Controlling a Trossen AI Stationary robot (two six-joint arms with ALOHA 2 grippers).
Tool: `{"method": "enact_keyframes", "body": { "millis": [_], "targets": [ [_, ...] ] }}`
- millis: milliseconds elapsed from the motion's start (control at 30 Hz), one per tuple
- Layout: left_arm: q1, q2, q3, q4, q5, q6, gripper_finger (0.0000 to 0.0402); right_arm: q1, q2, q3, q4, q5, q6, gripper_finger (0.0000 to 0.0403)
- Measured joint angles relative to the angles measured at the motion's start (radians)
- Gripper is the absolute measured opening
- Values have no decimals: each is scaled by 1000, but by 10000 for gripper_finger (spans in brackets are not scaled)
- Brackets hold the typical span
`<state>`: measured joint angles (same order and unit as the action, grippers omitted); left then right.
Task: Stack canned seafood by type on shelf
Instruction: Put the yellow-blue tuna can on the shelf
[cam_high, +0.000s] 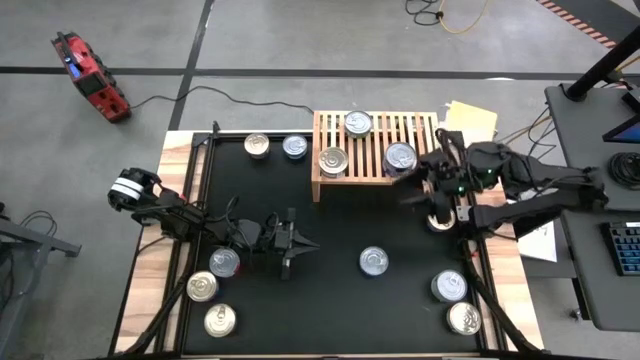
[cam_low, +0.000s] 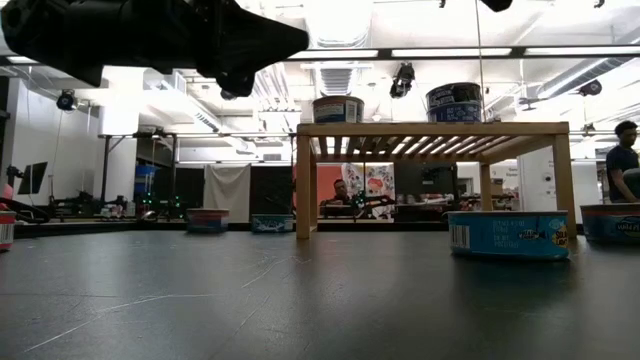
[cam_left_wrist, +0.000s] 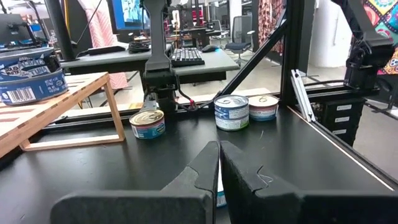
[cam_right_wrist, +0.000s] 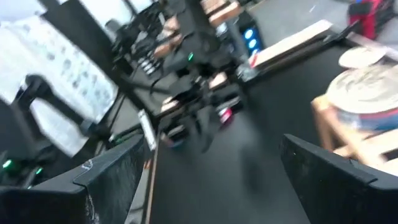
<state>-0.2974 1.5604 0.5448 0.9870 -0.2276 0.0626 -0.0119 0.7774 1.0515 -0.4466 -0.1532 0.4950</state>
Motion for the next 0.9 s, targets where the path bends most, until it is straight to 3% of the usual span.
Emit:
{"method": "enact_keyframes", "body": {
  "millis": [233, 400, 567, 800, 900],
  "targets": [
    [0, -3, 27, -8, 0, -2, 1, 158, 78, 0, -123, -3, 43, 359],
    [0, -19, 41, -98, 1, -15, 1, 248, 156, -1, -244, -2, 200, 359],
    [0, -65, 73, -328, 1, -90, 1, 319, 240, -3, -282, -1, 347, 359],
    [-3, -82, 184, -777, 1, -212, 1, 411, 359, -5, -281, 17, 511, 359],
    [-5, -65, 217, -869, 1, -229, 1, 437, 417, -5, -281, 42, 543, 359]
  ]
}}
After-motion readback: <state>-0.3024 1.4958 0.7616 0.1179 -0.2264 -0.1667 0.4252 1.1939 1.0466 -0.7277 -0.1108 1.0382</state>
